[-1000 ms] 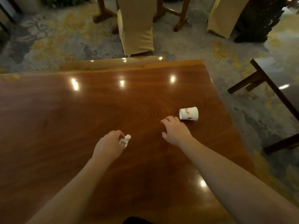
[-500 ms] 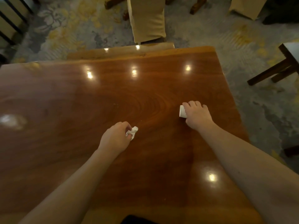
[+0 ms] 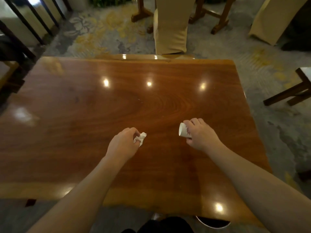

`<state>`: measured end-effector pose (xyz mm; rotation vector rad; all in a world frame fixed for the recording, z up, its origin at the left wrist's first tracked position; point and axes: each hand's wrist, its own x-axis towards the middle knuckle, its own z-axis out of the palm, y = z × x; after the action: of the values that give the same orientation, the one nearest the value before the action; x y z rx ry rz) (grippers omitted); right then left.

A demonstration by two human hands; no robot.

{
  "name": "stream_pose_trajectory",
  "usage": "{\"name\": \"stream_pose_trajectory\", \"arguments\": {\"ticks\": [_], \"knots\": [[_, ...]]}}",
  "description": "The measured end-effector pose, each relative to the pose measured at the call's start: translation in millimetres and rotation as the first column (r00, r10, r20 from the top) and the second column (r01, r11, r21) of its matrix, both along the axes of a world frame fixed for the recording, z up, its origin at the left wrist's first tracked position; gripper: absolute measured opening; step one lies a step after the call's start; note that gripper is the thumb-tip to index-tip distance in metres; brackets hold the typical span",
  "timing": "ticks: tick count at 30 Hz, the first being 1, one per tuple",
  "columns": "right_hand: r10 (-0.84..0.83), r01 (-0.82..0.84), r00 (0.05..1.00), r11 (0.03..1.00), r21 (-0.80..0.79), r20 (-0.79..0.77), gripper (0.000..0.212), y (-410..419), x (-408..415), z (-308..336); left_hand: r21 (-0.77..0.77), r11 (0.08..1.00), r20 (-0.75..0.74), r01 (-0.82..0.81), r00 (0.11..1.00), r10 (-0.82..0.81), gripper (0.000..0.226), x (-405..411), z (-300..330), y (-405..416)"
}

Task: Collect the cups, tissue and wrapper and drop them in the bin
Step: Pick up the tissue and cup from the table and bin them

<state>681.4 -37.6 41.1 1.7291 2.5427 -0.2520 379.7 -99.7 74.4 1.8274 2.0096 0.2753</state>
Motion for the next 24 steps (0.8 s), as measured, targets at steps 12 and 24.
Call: {"name": "stream_pose_trajectory", "arguments": {"ticks": [12,24], "knots": [[0.023,-0.023,1.000,0.999,0.030,-0.001,0.078,-227,-63,48,0.042,0.998,0.121,-0.050,0.992,0.045,0.024,-63,35,-199],[-0.005,0.005,0.999,1.000,0.016,-0.040,0.085,-388,-34,51,-0.040,0.998,0.203,-0.058,0.977,0.065,0.011,-21,37,-329]]}}
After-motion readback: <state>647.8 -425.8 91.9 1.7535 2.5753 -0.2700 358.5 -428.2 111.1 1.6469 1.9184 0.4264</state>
